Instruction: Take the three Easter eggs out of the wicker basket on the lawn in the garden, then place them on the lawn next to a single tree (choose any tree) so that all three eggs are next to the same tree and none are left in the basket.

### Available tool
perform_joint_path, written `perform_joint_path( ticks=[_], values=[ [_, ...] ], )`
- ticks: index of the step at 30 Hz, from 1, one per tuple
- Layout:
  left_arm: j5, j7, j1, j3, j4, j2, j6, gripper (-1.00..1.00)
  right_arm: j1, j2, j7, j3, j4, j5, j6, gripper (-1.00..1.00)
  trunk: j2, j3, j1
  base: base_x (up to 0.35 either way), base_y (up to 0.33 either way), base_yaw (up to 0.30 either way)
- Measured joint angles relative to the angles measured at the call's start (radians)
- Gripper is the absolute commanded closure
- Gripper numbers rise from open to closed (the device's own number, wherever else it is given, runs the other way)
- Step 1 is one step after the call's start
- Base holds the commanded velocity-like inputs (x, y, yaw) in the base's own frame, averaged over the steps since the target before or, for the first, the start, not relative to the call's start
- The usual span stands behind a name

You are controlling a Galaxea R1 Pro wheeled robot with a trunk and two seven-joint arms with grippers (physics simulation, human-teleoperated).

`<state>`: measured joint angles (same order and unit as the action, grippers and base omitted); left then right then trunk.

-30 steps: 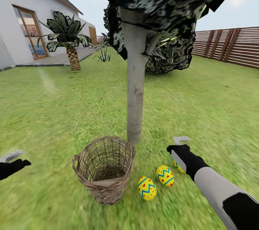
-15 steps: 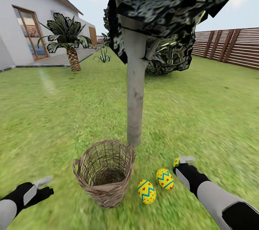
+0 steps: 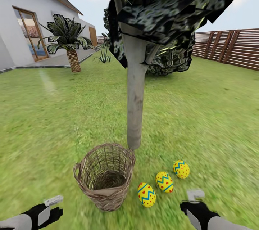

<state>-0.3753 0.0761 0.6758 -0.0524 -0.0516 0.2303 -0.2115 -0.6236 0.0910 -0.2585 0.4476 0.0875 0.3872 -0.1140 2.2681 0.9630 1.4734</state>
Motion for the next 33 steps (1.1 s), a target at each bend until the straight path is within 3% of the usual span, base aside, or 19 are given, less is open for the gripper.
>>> perform_joint_path(
  ticks=[4,10,15,20,22,33],
  values=[
    [0.019,0.075,-0.059,0.000,-0.002,-0.058,0.040,-1.00,0.054,-0.003,0.054,0.001,-0.061,-0.009,0.114,-1.00,-0.028,-0.012,-0.015,0.000,0.000,0.000],
    [0.029,0.087,-0.140,0.000,-0.003,-0.089,0.069,-1.00,0.153,-0.003,0.061,0.003,-0.072,-0.013,0.186,-1.00,-0.070,-0.031,-0.038,0.000,0.000,0.000],
    [0.029,0.088,-0.212,0.000,-0.003,-0.118,0.095,-1.00,0.221,-0.006,0.061,0.005,-0.072,-0.020,0.195,-1.00,-0.105,-0.047,-0.058,0.000,0.000,0.000],
    [0.029,0.088,-0.261,0.000,-0.003,-0.129,0.126,-1.00,0.259,-0.008,0.061,0.006,-0.073,-0.084,0.195,-1.00,-0.140,-0.063,-0.077,0.000,0.000,0.000],
    [0.029,0.088,-0.292,0.001,-0.003,-0.152,0.132,-1.00,0.282,-0.008,0.061,0.005,-0.075,-0.111,0.194,-1.00,-0.154,-0.069,-0.084,0.000,0.000,0.000],
    [0.029,0.079,-0.349,0.000,-0.003,-0.184,0.152,-1.00,0.323,-0.048,0.059,0.003,-0.116,-0.110,0.189,-1.00,-0.231,-0.103,-0.127,0.000,0.000,0.000]
  ],
)
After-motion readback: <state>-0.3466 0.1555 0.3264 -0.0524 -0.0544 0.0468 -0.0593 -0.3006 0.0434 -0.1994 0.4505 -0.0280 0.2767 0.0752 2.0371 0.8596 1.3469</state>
